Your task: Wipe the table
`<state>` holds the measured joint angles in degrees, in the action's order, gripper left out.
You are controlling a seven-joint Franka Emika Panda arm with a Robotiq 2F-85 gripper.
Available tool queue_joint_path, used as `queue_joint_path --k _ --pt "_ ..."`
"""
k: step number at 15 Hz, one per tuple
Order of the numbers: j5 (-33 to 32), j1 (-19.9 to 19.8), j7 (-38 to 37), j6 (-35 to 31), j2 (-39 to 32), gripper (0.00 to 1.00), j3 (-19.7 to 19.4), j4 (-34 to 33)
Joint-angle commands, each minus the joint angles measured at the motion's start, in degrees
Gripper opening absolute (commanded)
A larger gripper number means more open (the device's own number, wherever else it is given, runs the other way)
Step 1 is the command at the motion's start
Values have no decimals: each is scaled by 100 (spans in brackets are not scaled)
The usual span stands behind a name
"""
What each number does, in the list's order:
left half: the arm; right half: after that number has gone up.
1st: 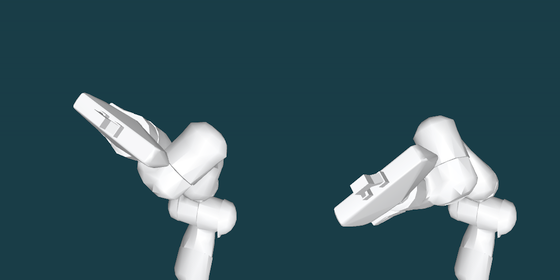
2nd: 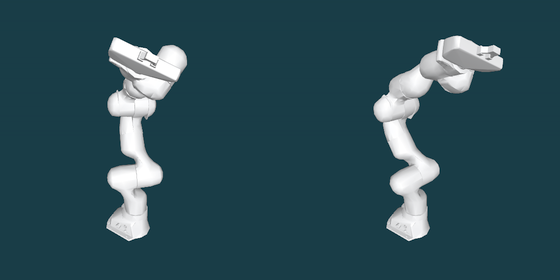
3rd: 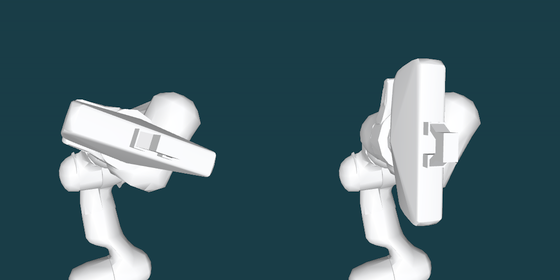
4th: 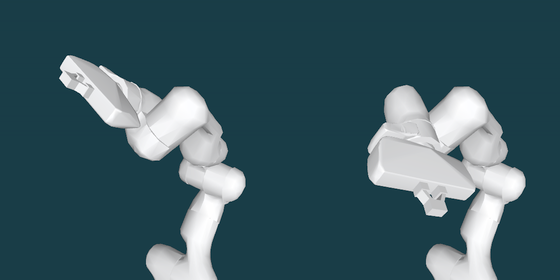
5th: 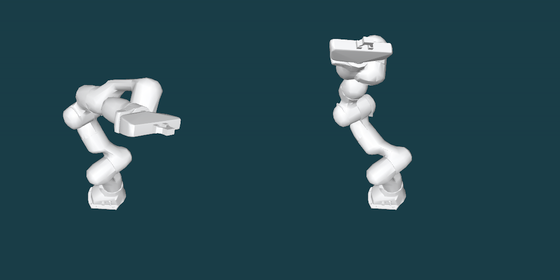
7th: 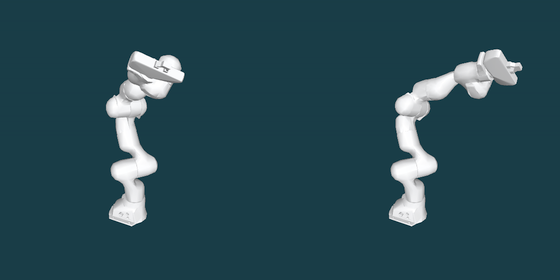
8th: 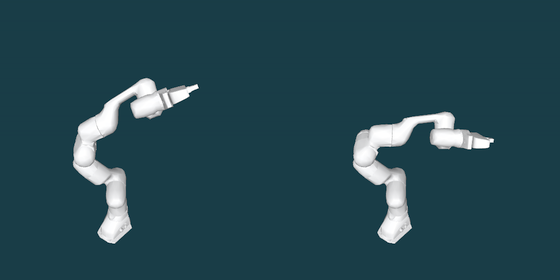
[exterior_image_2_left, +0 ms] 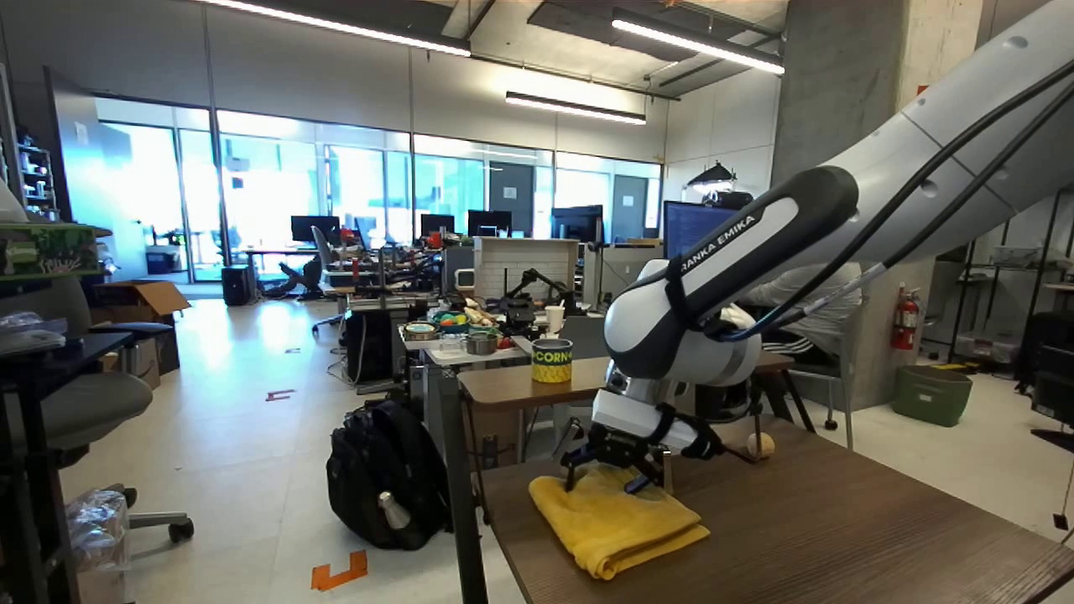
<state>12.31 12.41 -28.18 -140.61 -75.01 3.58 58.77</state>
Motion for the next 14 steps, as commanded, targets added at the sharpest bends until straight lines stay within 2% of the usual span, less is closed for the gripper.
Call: queue_joint_path --k 1,4,7,9,13,14 --pt "-271 93 -155 513 589 100 -429 965" --pt "-335 -45 -281 693 804 100 -805 1521" --pt "-344 -145 -557 567 1247 100 -1198 2327" --pt "-153 -385 -311 -148 1686 100 -1118 2943" --pt "352 -958 439 -1951 2450 100 -513 4071" --pt "541 -1168 649 -2282 2665 100 -256 4355"
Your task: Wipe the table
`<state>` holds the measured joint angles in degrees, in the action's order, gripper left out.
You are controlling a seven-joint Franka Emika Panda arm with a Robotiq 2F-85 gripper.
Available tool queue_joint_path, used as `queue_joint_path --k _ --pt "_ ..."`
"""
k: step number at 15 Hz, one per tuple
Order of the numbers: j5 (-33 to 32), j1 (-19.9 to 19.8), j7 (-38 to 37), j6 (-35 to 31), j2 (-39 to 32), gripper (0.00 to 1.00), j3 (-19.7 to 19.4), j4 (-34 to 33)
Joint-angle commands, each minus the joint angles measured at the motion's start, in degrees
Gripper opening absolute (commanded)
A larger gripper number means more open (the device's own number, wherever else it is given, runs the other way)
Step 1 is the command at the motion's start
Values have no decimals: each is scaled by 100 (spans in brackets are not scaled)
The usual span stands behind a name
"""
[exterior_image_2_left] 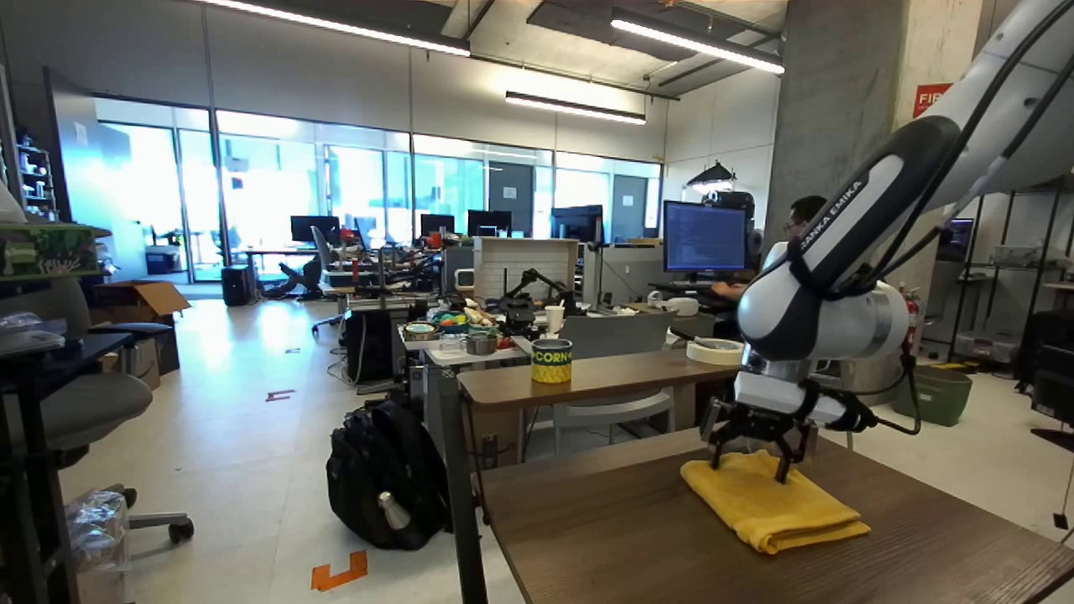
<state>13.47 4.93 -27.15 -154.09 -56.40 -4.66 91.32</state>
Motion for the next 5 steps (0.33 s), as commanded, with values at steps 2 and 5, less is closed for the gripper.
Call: queue_joint_path --k 2,5 --pt "801 -830 881 -1670 1210 100 1095 1672" --pt "682 -643 706 -1455 922 100 883 1276"
